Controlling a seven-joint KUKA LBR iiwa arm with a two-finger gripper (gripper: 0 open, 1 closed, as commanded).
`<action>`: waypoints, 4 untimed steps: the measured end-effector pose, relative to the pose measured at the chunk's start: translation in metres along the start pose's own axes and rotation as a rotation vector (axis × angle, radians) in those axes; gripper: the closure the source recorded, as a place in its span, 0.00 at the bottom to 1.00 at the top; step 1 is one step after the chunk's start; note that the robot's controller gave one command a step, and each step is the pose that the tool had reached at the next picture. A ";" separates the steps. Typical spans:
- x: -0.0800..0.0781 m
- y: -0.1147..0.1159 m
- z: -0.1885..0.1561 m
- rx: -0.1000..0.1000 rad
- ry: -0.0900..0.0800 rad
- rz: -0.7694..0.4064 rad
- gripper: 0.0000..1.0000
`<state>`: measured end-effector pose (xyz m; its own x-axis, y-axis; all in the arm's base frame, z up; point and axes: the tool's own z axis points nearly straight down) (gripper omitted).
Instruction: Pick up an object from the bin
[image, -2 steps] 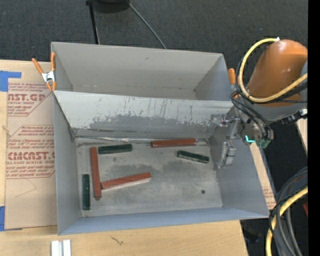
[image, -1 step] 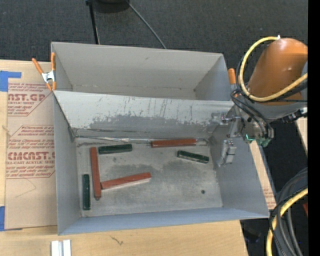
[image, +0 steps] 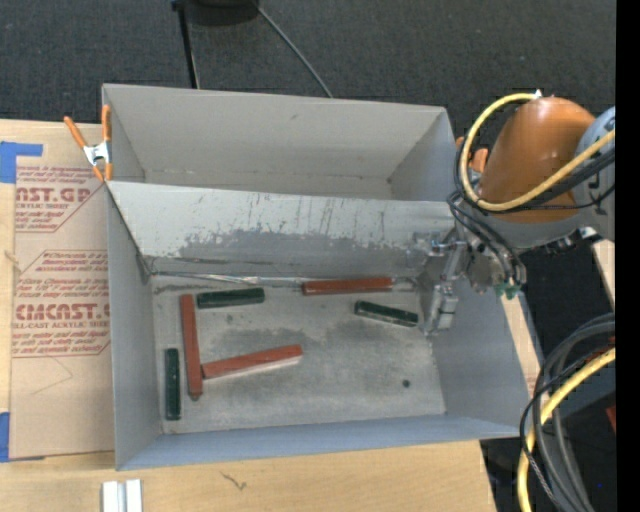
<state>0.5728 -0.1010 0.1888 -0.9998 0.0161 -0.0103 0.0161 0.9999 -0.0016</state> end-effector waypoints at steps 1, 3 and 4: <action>-0.002 0.004 0.069 -0.001 0.004 -0.085 0.00; -0.008 -0.028 0.119 -0.001 0.008 0.146 1.00; -0.008 -0.028 0.119 -0.001 0.009 0.146 1.00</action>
Offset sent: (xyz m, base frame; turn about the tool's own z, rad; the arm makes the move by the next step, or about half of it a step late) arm -0.0030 -0.0451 -0.1097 -0.0282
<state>0.5818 -0.1291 0.0700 -0.9869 0.1614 -0.0019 0.1614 0.9869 0.0002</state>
